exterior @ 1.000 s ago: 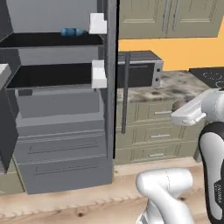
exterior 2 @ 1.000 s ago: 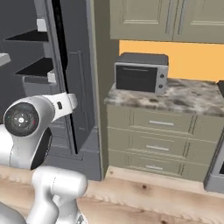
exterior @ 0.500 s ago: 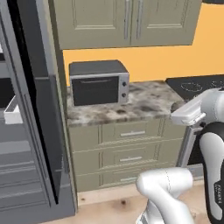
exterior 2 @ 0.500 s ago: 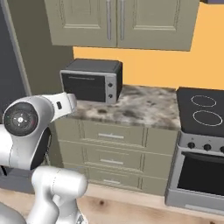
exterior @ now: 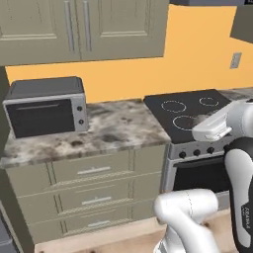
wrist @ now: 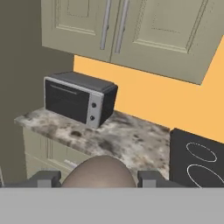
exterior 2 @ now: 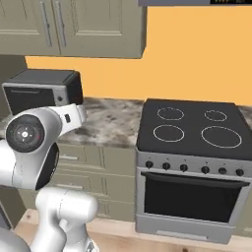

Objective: Pick the egg and butter from the fridge and place them by the bowl for mixing.

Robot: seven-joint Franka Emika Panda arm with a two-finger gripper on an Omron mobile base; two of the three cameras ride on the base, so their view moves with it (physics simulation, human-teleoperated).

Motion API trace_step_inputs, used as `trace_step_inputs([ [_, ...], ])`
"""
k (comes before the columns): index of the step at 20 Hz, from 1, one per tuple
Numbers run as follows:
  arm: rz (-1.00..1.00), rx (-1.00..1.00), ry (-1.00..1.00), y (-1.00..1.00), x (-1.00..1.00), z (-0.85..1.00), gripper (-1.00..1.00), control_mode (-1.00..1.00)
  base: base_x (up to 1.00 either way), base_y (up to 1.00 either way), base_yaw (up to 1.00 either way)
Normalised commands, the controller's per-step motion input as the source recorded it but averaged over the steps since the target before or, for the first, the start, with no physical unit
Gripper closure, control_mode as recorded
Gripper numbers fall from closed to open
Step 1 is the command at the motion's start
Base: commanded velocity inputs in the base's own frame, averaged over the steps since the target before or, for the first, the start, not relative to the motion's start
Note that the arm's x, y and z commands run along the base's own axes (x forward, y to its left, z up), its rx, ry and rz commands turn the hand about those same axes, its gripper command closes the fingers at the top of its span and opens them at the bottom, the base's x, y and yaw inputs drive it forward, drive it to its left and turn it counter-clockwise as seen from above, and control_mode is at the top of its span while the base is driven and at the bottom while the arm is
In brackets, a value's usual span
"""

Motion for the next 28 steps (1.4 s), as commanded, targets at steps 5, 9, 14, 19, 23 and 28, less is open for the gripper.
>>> trace_step_inputs([
  [5,0.00,0.00,0.00,0.00,0.00,0.00,1.00,1.00,0.07,-1.00,-0.19],
  [9,0.00,0.00,0.00,0.00,0.00,0.00,1.00,1.00,0.18,-1.00,-0.17],
  [14,0.00,0.00,0.00,0.00,0.00,0.00,1.00,1.00,0.21,-1.00,-0.15],
  [19,0.00,0.00,0.00,0.00,0.00,0.00,1.00,1.00,-0.37,-1.00,-0.14],
  [23,0.00,0.00,0.00,0.00,0.00,0.00,1.00,1.00,0.01,-1.00,-0.14],
  [28,0.00,0.00,0.00,0.00,0.00,0.00,1.00,1.00,0.56,-1.00,-0.08],
])
